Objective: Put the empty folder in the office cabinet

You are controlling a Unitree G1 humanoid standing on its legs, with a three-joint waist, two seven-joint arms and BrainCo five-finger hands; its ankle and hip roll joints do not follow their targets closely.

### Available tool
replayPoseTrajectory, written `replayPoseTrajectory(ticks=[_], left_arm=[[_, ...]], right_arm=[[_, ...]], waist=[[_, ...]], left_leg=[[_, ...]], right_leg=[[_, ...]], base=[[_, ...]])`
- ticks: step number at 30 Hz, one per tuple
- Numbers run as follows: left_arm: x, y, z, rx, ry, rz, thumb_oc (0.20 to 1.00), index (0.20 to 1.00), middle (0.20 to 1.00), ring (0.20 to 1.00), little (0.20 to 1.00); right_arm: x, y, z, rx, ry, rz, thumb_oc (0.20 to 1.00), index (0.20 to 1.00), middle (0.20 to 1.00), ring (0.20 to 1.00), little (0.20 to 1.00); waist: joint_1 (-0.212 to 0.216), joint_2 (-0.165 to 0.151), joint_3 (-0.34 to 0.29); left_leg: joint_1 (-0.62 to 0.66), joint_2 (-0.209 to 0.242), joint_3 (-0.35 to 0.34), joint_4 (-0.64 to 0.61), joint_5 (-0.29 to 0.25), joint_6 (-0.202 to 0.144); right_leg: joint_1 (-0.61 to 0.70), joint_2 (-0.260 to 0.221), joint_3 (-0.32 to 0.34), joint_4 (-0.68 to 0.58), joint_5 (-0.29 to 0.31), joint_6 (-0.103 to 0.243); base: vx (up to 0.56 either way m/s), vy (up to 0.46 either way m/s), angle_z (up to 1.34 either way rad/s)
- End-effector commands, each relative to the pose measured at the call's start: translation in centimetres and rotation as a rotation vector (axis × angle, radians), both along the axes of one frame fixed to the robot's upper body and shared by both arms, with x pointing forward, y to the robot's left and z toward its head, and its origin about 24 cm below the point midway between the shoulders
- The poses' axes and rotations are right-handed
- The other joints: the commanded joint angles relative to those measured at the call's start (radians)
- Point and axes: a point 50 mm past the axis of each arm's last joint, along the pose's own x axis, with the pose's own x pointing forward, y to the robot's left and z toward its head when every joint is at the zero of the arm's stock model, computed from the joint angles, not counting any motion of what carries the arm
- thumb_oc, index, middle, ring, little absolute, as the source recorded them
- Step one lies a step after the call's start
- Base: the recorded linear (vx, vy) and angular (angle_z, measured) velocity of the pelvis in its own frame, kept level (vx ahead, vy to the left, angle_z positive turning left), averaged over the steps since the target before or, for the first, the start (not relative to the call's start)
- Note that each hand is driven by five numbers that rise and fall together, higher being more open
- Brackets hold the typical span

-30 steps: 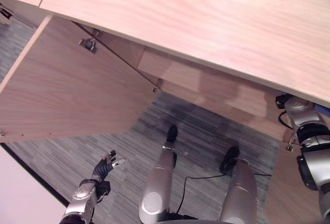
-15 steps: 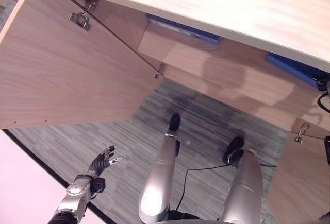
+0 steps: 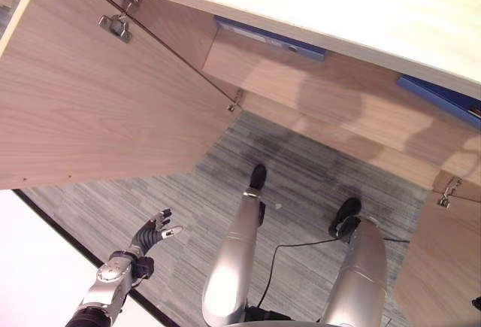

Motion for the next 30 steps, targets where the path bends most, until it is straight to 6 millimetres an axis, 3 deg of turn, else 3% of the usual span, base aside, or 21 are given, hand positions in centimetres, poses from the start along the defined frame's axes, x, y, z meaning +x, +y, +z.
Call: replayPoseTrajectory(ticks=[1, 6, 9, 10, 11, 16, 21, 22, 24, 25, 26, 27, 29, 30], left_arm=[[-2.6, 2.8, -0.5, 0.062, 0.073, 0.054, 1.0, 1.0, 1.0, 1.0, 1.0], [-2.7, 2.6, -0.8, 0.047, 0.064, 0.08, 1.0, 1.0, 1.0, 1.0, 1.0], [-2.5, 2.5, -0.9, 0.019, 0.04, 0.128, 1.0, 1.0, 1.0, 1.0, 1.0], [-2.4, 2.4, -0.9, 0.011, 0.032, 0.138, 1.0, 1.0, 1.0, 1.0, 1.0], [-2.3, 2.1, -1.0, -0.001, 0.021, 0.156, 1.0, 1.0, 1.0, 1.0, 1.0], [-2.0, 0.9, -1.6, -0.033, 0.015, 0.185, 1.0, 1.0, 1.0, 1.0, 1.0], [-2.2, 0.6, -2.1, -0.019, 0.03, 0.188, 1.0, 1.0, 1.0, 1.0, 1.0], [-2.3, 0.6, -2.1, -0.014, 0.029, 0.189, 1.0, 1.0, 1.0, 1.0, 1.0], [-2.4, 0.7, -2.2, -0.011, 0.029, 0.199, 1.0, 1.0, 1.0, 1.0, 1.0], [-2.5, 0.7, -2.2, -0.012, 0.031, 0.2, 1.0, 1.0, 1.0, 1.0, 1.0], [-2.6, 0.7, -2.3, -0.005, 0.035, 0.2, 1.0, 1.0, 1.0, 1.0, 1.0], [-2.6, 0.7, -2.3, -0.006, 0.037, 0.201, 1.0, 1.0, 1.0, 1.0, 1.0], [-2.7, 0.7, -2.4, 0.002, 0.04, 0.196, 1.0, 1.0, 1.0, 1.0, 1.0], [-2.6, 0.8, -2.3, 0.003, 0.04, 0.194, 1.0, 1.0, 1.0, 1.0, 1.0]], right_arm=[[0.0, 1.0, 2.6, -0.039, -0.15, 0.059, 0.2, 0.2, 0.2, 0.2, 0.2], [0.7, 5.1, 3.8, -0.076, -0.38, 0.259, 0.2, 0.2, 0.2, 0.2, 0.2], [0.0, 7.3, 2.8, -0.12, -0.48, 0.362, 0.2, 0.2, 0.2, 0.2, 0.2], [-0.2, 7.9, 2.1, -0.135, -0.493, 0.389, 0.2, 0.2, 0.2, 0.2, 0.2], [-0.9, 9.3, -0.2, -0.127, -0.509, 0.455, 0.2, 0.2, 0.2, 0.2, 0.2], [-1.9, 11.9, -6.6, -0.087, -0.402, 0.576, 0.2, 0.2, 0.2, 0.2, 0.2], [-2.6, 13.8, -9.2, -0.129, -0.309, 0.65, 0.2, 0.2, 0.2, 0.2, 0.2], [-2.7, 14.1, -9.9, -0.124, -0.29, 0.662, 0.2, 0.2, 0.2, 0.2, 0.2], [-3.1, 14.9, -11.1, -0.129, -0.248, 0.7, 0.2, 0.2, 0.2, 0.2, 0.2], [-3.1, 15.0, -11.2, -0.129, -0.246, 0.701, 0.2, 0.2, 0.2, 0.2, 0.2], [-3.2, 15.5, -11.8, -0.125, -0.225, 0.727, 0.2, 0.2, 0.2, 0.2, 0.2], [-3.2, 15.5, -11.8, -0.125, -0.223, 0.728, 0.2, 0.2, 0.2, 0.2, 0.2], [-3.2, 15.7, -12.3, -0.122, -0.197, 0.744, 0.2, 0.2, 0.2, 0.2, 0.2], [-3.2, 15.7, -12.6, -0.121, -0.186, 0.743, 0.2, 0.2, 0.2, 0.2, 0.2]], waist=[[-0.002, 0.007, -0.031], [-0.019, 0.004, -0.021], [-0.03, -0.002, -0.013], [-0.034, -0.004, -0.01], [-0.044, -0.013, -0.003], [-0.07, -0.022, 0.018], [-0.086, -0.029, 0.025], [-0.086, -0.027, 0.032], [-0.094, -0.029, 0.034], [-0.096, -0.032, 0.029], [-0.098, -0.031, 0.036], [-0.1, -0.033, 0.031], [-0.103, -0.036, 0.034], [-0.102, -0.033, 0.038]], left_leg=[[-0.055, 0.018, 0.0, 0.03, -0.089, 0.022], [-0.046, 0.019, 0.005, 0.009, -0.085, 0.024], [-0.039, 0.017, 0.003, -0.003, -0.085, 0.024], [-0.037, 0.017, 0.004, -0.005, -0.084, 0.024], [-0.035, 0.016, 0.004, -0.01, -0.083, 0.025], [-0.032, 0.018, 0.005, -0.026, -0.074, 0.024], [-0.02, 0.024, 0.009, -0.04, -0.07, 0.023], [-0.026, 0.023, 0.009, -0.053, -0.034, 0.026], [-0.019, 0.026, 0.011, -0.059, -0.033, 0.025], [-0.01, 0.027, 0.012, -0.048, -0.068, 0.022], [-0.016, 0.028, 0.014, -0.062, -0.032, 0.024], [-0.007, 0.029, 0.015, -0.051, -0.067, 0.021], [-0.004, 0.03, 0.015, -0.052, -0.066, 0.02], [-0.011, 0.029, 0.014, -0.064, -0.03, 0.022]], right_leg=[[0.049, 0.006, 0.047, -0.056, -0.03, 0.08], [0.054, 0.013, 0.044, -0.071, -0.028, 0.082], [0.061, 0.016, 0.042, -0.079, -0.029, 0.084], [0.063, 0.018, 0.041, -0.082, -0.029, 0.084], [0.063, 0.021, 0.039, -0.086, -0.027, 0.086], [0.062, 0.026, 0.037, -0.101, -0.015, 0.09], [0.065, 0.029, 0.044, -0.112, -0.01, 0.09], [0.058, 0.029, 0.038, -0.127, 0.026, 0.082], [0.063, 0.031, 0.042, -0.136, 0.03, 0.082], [0.071, 0.032, 0.048, -0.123, -0.005, 0.089], [0.065, 0.033, 0.045, -0.139, 0.032, 0.081], [0.073, 0.033, 0.051, -0.125, -0.004, 0.088], [0.077, 0.033, 0.052, -0.13, -0.001, 0.087], [0.07, 0.033, 0.045, -0.145, 0.036, 0.08]], base=[[0.0, 0.0, 0.0], [0.0, 0.008, -0.02], [0.0, 0.0, 0.0], [0.0, 0.0, 0.0], [0.0, 0.0, 0.0], [0.0, 0.0, 0.0], [-0.02, 0.008, -0.05], [-0.1, 0.027, -0.04], [0.0, -0.001, -0.1], [0.01, 0.005, -0.11], [0.09, -0.03, -0.06], [0.0, -0.004, -0.07], [0.0, -0.015, -0.05], [0.01, -0.016, -0.03]])
